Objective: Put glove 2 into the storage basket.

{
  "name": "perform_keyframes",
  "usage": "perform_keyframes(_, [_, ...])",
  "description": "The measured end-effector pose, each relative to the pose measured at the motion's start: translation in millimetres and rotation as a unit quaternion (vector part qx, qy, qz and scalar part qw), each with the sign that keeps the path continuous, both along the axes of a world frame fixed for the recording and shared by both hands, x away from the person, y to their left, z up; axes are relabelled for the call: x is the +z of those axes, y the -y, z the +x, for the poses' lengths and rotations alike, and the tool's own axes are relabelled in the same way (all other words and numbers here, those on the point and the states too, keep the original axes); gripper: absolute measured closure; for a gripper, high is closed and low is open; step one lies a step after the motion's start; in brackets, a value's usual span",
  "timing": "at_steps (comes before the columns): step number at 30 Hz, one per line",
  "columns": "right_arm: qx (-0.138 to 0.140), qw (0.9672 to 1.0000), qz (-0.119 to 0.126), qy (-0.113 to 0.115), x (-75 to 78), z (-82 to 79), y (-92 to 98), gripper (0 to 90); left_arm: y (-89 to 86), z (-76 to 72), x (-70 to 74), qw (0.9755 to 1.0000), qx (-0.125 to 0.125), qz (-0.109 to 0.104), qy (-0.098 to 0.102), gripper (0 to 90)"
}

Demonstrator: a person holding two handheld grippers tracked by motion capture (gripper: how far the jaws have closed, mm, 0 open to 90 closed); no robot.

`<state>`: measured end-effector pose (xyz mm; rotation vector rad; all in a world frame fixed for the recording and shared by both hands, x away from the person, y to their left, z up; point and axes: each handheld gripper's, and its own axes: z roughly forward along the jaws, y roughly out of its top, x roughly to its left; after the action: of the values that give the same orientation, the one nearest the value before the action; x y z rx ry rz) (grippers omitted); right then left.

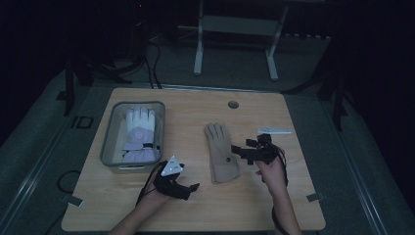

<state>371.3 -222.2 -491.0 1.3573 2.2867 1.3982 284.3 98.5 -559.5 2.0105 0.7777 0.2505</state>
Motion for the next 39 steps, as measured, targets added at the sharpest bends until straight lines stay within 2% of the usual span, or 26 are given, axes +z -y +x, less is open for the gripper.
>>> perform_keyframes(2, [0.002, 0.9998, -0.022, 0.002, 2.7, 0.1, -2.4, 12.1, 3.0, 0.2, 2.0, 1.0, -0.006, 0.004, -0.001, 7.2])
perform_keyframes(4, [0.0, 0.9996, -0.029, 0.006, 5.1, 1.0, -6.5, 11.2, 14.0, 0.1, 7.9, 0.9997, -0.023, 0.006, 0.005, 7.1])
perform_keyframes(7, [0.006, 0.9995, -0.03, 0.001, 6.6, 8.0, -11.0, 19.7, 26.7, 1.6, 13.9, 0.999, -0.042, 0.012, 0.011, 7.2])
perform_keyframes(8, [0.006, 0.9995, -0.03, 0.001, 6.6, 8.0, -11.0, 19.7, 26.7, 1.6, 13.9, 0.999, -0.042, 0.012, 0.011, 7.2])
perform_keyframes(9, [0.003, 0.9991, -0.042, -0.002, 6.8, 17.3, -14.9, 24.5, 35.1, 4.2, 17.0, 0.9985, -0.051, 0.018, 0.012, 7.2])
perform_keyframes(11, [0.002, 0.999, -0.044, -0.008, 6.4, 25.6, -18.5, 30.3, 43.4, 7.5, 19.3, 0.9979, -0.059, 0.025, 0.011, 7.2])
perform_keyframes(14, [-0.005, 0.9986, -0.049, -0.018, 2.8, 40.7, -24.6, 34.2, 55.5, 12.3, 21.8, 0.9966, -0.071, 0.038, 0.014, 7.2])
perform_keyframes(15, [-0.005, 0.9986, -0.049, -0.018, 2.8, 40.7, -24.6, 34.2, 55.5, 12.3, 21.8, 0.9966, -0.071, 0.038, 0.014, 7.3])
perform_keyframes(16, [-0.013, 0.998, -0.055, -0.027, -2.4, 51.9, -30.4, 34.1, 64.4, 15.3, 22.1, 0.9957, -0.08, 0.044, 0.017, 7.7])
perform_keyframes(19, [-0.019, 0.9967, -0.068, -0.039, -11.1, 65.4, -37.8, 31.4, 79.6, 21.1, 20.6, 0.9931, -0.099, 0.06, 0.019, 7.9])
perform_keyframes(22, [-0.032, 0.9957, -0.072, -0.048, -20.9, 76.8, -44.6, 27.3, 96.4, 26.5, 17.8, 0.9889, -0.117, 0.089, 0.022, 7.9])
perform_keyframes(24, [-0.034, 0.9948, -0.068, -0.068, -28.6, 83.7, -48.6, 25.5, 105.3, 30.1, 16.1, 0.9833, -0.132, 0.121, 0.031, 7.9])
perform_keyframes(25, [-0.035, 0.994, -0.07, -0.076, -31.8, 86.2, -51.4, 25.6, 108.2, 31.4, 15.0, 0.9817, -0.134, 0.13, 0.035, 7.9])
perform_keyframes(26, [-0.033, 0.9935, -0.074, -0.08, -34.4, 88.0, -54.1, 25.5, 108.2, 31.4, 15.0, 0.9817, -0.134, 0.13, 0.035, 8.4])
perform_keyframes(27, [-0.033, 0.993, -0.078, -0.082, -36.8, 89.6, -56.7, 25.7, 111.3, 33.7, 12.3, 0.9779, -0.135, 0.154, 0.043, 10.3])
perform_keyframes(28, [-0.034, 0.992, -0.084, -0.087, -39.6, 91.1, -59.1, 26.9, 111.0, 34.8, 11.2, 0.977, -0.137, 0.157, 0.044, 12.0])
perform_keyframes(30, [-0.034, 0.9902, -0.094, -0.098, -45.1, 93.4, -62.7, 27.8, 110.5, 36.7, 9.1, 0.9738, -0.141, 0.173, 0.041, 14.3])
perform_keyframes(31, [-0.033, 0.9894, -0.095, -0.104, -47.6, 94.3, -64.1, 31.1, 109.7, 37.9, 7.9, 0.9734, -0.144, 0.174, 0.037, 14.5])
perform_keyframes(33, [-0.033, 0.9883, -0.102, -0.108, -51.0, 94.9, -66.5, 31.4, 109.4, 38.8, 5.2, 0.9714, -0.149, 0.182, 0.035, 17.1])
perform_keyframes(36, [-0.03, 0.9878, -0.115, -0.1, -52.1, 94.6, -68.1, 33.7, 108.6, 39.0, 3.5, 0.9706, -0.15, 0.185, 0.032, 21.2])
perform_keyframes(37, [-0.028, 0.9875, -0.12, -0.098, -52.1, 94.4, -68.6, 34.4, 108.1, 39.5, 2.7, 0.9712, -0.149, 0.184, 0.026, 23.6])
perform_keyframes(39, [-0.028, 0.9871, -0.127, -0.094, -52.1, 94.0, -69.1, 36.6, 108.3, 39.1, 2.0, 0.971, -0.147, 0.187, 0.025, 24.2])
